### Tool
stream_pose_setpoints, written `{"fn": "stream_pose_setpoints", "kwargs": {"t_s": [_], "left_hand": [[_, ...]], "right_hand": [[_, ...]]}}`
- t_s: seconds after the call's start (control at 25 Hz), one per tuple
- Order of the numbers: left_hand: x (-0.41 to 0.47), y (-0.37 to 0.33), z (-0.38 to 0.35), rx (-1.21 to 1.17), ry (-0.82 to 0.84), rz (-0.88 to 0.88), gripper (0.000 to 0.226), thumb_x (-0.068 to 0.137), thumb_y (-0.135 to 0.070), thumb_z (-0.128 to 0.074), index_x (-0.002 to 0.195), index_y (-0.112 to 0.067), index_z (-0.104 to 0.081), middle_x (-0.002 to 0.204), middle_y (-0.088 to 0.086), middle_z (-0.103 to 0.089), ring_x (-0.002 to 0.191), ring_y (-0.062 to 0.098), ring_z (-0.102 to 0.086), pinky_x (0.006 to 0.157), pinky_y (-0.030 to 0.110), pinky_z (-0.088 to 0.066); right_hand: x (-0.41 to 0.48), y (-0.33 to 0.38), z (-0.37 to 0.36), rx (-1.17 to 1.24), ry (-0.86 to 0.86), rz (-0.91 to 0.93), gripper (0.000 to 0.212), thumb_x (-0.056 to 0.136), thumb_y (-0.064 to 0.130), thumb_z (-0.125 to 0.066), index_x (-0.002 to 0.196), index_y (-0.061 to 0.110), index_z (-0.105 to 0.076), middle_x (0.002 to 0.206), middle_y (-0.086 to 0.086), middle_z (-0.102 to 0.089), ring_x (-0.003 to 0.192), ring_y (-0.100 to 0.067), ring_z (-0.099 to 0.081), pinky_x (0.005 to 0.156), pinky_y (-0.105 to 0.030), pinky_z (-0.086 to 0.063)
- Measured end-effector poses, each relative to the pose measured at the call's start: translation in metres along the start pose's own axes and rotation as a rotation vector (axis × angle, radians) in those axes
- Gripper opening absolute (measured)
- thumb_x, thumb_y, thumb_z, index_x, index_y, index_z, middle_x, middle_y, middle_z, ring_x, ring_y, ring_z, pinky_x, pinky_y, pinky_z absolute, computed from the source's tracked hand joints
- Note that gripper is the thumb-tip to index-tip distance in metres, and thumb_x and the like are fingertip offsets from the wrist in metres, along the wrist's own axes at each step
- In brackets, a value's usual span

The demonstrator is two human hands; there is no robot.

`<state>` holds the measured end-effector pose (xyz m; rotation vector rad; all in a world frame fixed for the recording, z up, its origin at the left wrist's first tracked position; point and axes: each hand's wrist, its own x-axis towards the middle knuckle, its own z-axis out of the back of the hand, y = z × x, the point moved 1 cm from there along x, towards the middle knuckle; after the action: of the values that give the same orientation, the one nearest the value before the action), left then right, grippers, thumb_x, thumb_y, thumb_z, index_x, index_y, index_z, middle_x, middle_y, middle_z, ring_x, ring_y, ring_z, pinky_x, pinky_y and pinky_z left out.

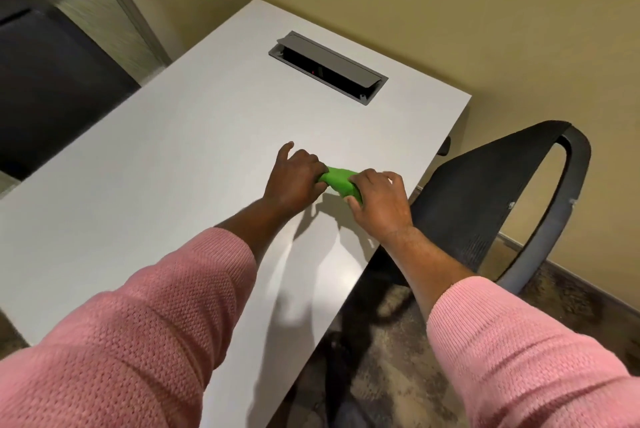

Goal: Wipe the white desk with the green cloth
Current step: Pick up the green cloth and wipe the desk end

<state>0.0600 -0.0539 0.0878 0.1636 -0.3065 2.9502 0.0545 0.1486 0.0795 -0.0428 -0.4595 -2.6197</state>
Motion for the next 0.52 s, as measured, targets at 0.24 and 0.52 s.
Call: {"fn": "stream_pose_setpoints", "kwargs": {"t_s": [0.24,0.52], "left_hand": [[-0.14,0.032,0.048,-0.089,-0.023,-0.041,0.022,0.088,-0.036,-0.066,0.103,-0.024,-0.074,0.093,-0.004,-0.073,0.106,0.023,-0.065,0.123,0.051,-0.021],[-0.329,0.065,0.085,-0.125,-0.003,-0.08,0.021,0.085,-0.031,-0.075,0.102,-0.02,-0.074,0.099,-0.002,-0.076,0.121,0.025,-0.065,0.124,0.057,-0.018]], "right_hand": [[-0.088,0.104,-0.006,0.055,-0.042,-0.054,0.019,0.092,0.026,-0.068,0.11,0.023,-0.07,0.095,0.004,-0.075,0.092,-0.022,-0.067,0.111,-0.04,-0.031],[-0.219,0.24,-0.041,0.016,-0.133,-0.053,0.018,0.082,0.022,-0.08,0.097,0.02,-0.071,0.096,0.004,-0.067,0.093,-0.021,-0.062,0.096,-0.038,-0.034]]}}
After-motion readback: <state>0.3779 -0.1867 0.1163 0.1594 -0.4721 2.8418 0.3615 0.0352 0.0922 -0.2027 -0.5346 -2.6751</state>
